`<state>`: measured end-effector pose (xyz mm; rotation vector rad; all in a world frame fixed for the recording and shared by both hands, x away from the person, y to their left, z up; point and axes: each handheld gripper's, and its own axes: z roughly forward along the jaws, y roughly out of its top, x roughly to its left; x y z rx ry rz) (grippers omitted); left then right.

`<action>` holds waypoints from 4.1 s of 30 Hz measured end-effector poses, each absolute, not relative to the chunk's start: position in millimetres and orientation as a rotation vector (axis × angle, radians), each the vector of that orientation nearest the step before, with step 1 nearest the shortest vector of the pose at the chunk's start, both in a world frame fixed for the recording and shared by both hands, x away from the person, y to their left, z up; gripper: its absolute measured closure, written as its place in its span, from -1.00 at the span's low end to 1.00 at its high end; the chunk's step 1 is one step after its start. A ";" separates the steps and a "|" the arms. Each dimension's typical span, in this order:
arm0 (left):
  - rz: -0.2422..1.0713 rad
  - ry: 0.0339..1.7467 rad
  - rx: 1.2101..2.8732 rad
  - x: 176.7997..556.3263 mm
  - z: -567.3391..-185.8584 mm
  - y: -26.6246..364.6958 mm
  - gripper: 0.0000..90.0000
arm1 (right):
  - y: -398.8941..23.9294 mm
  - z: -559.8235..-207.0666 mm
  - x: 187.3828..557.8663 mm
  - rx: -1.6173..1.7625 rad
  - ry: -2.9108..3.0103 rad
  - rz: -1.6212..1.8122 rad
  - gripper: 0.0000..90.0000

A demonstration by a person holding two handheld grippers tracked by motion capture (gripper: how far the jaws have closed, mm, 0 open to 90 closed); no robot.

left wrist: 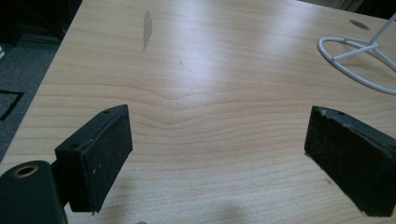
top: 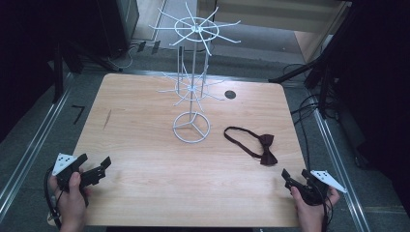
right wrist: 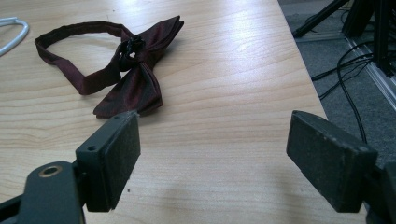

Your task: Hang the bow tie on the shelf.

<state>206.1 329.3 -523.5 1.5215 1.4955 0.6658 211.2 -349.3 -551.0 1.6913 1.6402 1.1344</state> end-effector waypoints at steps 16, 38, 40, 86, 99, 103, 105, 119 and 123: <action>0.662 1.492 1.513 205.3 -523.5 329.9 -0.81 | -343.5 -537.8 217.0 1.651 1.736 1.099 -0.60; 0.655 1.484 1.509 205.5 -523.8 330.3 -0.81 | -305.6 -504.5 266.8 1.510 2.019 0.988 -0.86; 0.655 1.485 1.509 205.5 -523.8 330.4 -0.81 | -301.7 -501.1 273.0 1.493 2.054 0.970 -0.92; 0.640 1.489 1.509 206.2 -523.9 331.8 -0.81 | -229.9 -489.3 360.7 1.261 2.497 0.673 -1.00; 0.637 1.491 1.510 206.5 -524.0 332.0 -0.81 | -220.7 -504.9 380.6 1.283 2.508 0.578 -1.00; 0.635 1.493 1.510 206.6 -523.9 332.0 -0.81 | -219.8 -511.7 382.4 1.294 2.521 0.539 -1.00; 0.633 1.493 1.510 206.6 -524.0 332.0 -0.81 | -218.2 -514.5 382.1 1.277 2.532 0.517 -1.00; 0.633 1.495 1.507 206.6 -524.0 332.0 -0.81 | -222.0 -514.4 381.2 1.325 2.599 0.589 0.05; 0.636 1.496 1.507 206.7 -524.1 331.8 -0.81 | -225.0 -513.2 380.9 1.370 2.549 0.603 0.73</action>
